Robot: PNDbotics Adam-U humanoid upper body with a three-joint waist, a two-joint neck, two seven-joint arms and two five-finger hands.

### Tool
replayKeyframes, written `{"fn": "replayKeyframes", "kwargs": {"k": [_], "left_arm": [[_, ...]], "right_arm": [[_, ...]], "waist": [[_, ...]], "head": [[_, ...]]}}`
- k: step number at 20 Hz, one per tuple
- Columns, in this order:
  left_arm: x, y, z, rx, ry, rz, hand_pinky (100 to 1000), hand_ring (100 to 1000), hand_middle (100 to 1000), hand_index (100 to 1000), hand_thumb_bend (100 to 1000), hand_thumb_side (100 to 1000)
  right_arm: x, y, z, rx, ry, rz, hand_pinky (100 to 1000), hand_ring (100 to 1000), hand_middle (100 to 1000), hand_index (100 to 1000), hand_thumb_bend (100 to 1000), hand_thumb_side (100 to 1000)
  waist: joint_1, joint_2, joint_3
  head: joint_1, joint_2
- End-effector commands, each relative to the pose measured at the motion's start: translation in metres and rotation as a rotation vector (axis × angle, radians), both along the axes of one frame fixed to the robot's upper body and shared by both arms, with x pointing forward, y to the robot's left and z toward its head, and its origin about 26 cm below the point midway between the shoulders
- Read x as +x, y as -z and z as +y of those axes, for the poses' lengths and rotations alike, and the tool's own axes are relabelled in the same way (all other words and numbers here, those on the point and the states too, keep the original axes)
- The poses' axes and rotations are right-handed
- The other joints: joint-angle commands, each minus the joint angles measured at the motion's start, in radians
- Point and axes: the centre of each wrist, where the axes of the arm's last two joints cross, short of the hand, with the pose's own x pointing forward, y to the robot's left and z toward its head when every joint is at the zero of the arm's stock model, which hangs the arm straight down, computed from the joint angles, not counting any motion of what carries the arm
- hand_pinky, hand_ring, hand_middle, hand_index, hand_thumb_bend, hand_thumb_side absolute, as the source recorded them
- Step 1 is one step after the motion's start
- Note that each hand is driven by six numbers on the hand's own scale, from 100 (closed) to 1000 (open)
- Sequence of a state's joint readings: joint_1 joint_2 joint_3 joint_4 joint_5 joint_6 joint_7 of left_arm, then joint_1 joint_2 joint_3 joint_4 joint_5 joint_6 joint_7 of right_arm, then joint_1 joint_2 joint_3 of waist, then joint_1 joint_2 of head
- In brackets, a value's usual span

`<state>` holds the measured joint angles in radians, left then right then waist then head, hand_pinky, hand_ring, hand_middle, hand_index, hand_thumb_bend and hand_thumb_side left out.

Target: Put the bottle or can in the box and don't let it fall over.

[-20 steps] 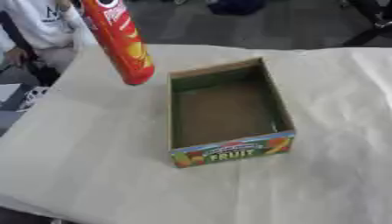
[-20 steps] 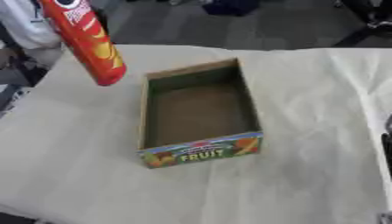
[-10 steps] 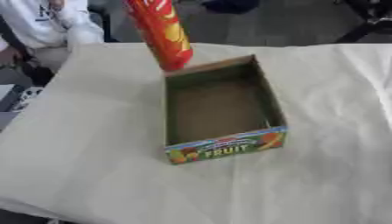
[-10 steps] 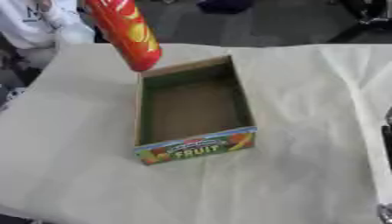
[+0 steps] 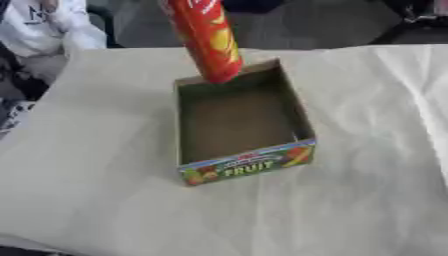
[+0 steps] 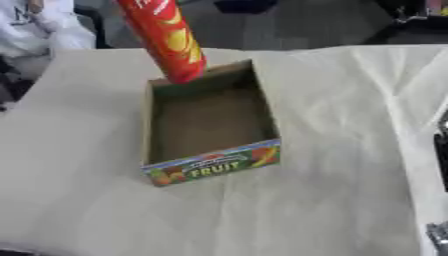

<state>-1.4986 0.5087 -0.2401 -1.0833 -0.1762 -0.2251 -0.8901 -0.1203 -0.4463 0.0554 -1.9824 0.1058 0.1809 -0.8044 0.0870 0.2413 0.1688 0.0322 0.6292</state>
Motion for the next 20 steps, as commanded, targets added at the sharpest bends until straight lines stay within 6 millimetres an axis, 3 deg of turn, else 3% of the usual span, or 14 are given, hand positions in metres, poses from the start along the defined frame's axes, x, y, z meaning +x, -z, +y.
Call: {"fn": "replayKeyframes", "kwargs": {"k": [1,10,12,14,17,20], "left_arm": [[0.005,0.009,-0.007,0.044,0.005,0.006,260,556,496,533,100,124],[0.022,0.038,-0.010,0.072,-0.001,0.051,276,589,533,588,100,184],[0.023,0.040,-0.008,0.071,-0.001,0.055,302,616,554,632,100,326],[0.022,0.042,-0.005,0.058,0.009,0.059,424,714,638,713,100,614],[0.018,0.037,0.006,0.001,0.035,0.058,567,781,733,809,100,828],[0.011,0.028,0.026,-0.106,0.053,0.085,622,779,762,809,100,790]], "right_arm": [[0.000,-0.009,0.002,-0.005,-0.021,-0.029,393,691,864,936,100,664],[0.000,-0.008,0.004,0.015,-0.027,-0.032,391,690,865,937,100,665],[0.000,-0.008,0.005,0.014,-0.028,-0.033,391,690,865,937,100,664],[0.000,-0.008,0.005,0.014,-0.029,-0.031,391,690,865,937,100,663],[0.000,-0.008,0.004,0.012,-0.025,-0.026,391,691,865,937,100,661],[-0.001,-0.007,0.002,0.008,-0.022,-0.022,392,692,865,937,100,661]], "waist": [[-0.007,-0.007,-0.007],[-0.019,0.014,-0.022],[-0.021,0.016,-0.021],[-0.024,0.016,-0.020],[-0.031,0.012,-0.018],[-0.037,0.006,-0.009]], "head": [[0.001,-0.020],[0.002,-0.031],[0.002,-0.031],[0.000,-0.035],[-0.005,-0.040],[-0.010,-0.039]]}}
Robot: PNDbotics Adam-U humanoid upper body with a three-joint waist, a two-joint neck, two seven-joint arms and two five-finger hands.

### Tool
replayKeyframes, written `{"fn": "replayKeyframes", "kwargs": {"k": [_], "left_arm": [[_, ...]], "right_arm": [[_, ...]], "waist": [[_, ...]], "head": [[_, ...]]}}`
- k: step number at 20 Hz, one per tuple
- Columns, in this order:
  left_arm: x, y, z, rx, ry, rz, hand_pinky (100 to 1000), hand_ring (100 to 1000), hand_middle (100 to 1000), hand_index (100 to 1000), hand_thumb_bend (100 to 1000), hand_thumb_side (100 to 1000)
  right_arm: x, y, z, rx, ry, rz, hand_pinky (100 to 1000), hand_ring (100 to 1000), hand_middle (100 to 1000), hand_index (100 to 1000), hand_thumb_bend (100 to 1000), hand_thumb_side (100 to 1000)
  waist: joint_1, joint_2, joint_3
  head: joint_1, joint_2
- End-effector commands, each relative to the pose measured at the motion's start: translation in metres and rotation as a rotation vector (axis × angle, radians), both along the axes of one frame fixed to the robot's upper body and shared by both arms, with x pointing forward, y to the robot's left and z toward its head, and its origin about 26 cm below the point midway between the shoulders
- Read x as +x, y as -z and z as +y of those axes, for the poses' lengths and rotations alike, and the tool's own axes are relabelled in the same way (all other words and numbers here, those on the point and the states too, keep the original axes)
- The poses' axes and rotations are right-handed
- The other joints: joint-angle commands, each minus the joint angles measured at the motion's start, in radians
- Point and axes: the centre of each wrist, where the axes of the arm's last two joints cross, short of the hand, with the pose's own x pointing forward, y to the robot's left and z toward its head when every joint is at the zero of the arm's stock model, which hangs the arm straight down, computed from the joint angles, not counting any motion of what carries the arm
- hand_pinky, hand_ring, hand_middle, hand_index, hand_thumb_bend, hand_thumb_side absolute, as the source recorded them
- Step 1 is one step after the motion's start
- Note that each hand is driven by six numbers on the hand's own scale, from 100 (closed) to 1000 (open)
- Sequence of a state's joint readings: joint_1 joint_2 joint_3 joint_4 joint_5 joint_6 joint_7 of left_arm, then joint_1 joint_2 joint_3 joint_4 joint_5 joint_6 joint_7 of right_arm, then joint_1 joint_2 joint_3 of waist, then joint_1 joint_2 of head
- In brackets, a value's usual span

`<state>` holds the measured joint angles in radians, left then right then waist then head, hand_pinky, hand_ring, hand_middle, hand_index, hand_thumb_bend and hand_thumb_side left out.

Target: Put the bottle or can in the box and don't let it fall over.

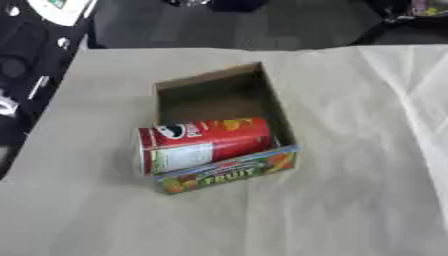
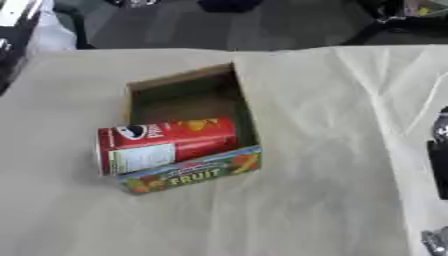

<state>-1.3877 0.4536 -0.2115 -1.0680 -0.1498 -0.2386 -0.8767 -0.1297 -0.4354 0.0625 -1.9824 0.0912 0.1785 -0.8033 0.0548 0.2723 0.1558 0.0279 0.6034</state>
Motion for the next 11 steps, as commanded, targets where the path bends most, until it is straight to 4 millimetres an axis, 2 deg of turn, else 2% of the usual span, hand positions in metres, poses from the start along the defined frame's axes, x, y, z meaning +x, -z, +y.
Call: {"fn": "replayKeyframes", "kwargs": {"k": [1,2,5,7,11], "left_arm": [[-0.016,-0.028,0.033,-0.091,0.019,-0.029,637,788,775,810,100,781],[-0.019,-0.030,0.044,-0.144,0.013,-0.027,642,796,789,810,100,780],[-0.028,-0.026,0.072,-0.355,-0.041,-0.039,547,768,793,816,100,703],[-0.035,-0.014,0.088,-0.513,-0.061,-0.030,520,757,790,814,100,676],[-0.049,0.018,0.104,-0.741,-0.090,0.050,481,737,787,812,100,689]], "right_arm": [[-0.002,-0.006,-0.002,-0.015,-0.001,-0.018,392,692,866,937,100,661],[-0.002,-0.006,-0.003,-0.014,0.001,-0.017,392,693,866,938,100,662],[-0.003,-0.006,-0.003,-0.013,0.007,-0.017,394,695,867,939,100,662],[-0.003,-0.005,-0.004,-0.012,0.011,-0.016,395,697,869,940,100,661],[-0.002,-0.006,-0.004,-0.003,0.013,-0.021,398,703,875,945,100,661]], "waist": [[-0.008,-0.026,0.008],[-0.011,-0.027,0.012],[-0.022,-0.030,0.019],[-0.032,-0.031,0.023],[-0.054,-0.030,0.027]], "head": [[-0.008,-0.014],[-0.011,-0.015],[-0.021,-0.020],[-0.030,-0.026],[-0.043,-0.037]]}}
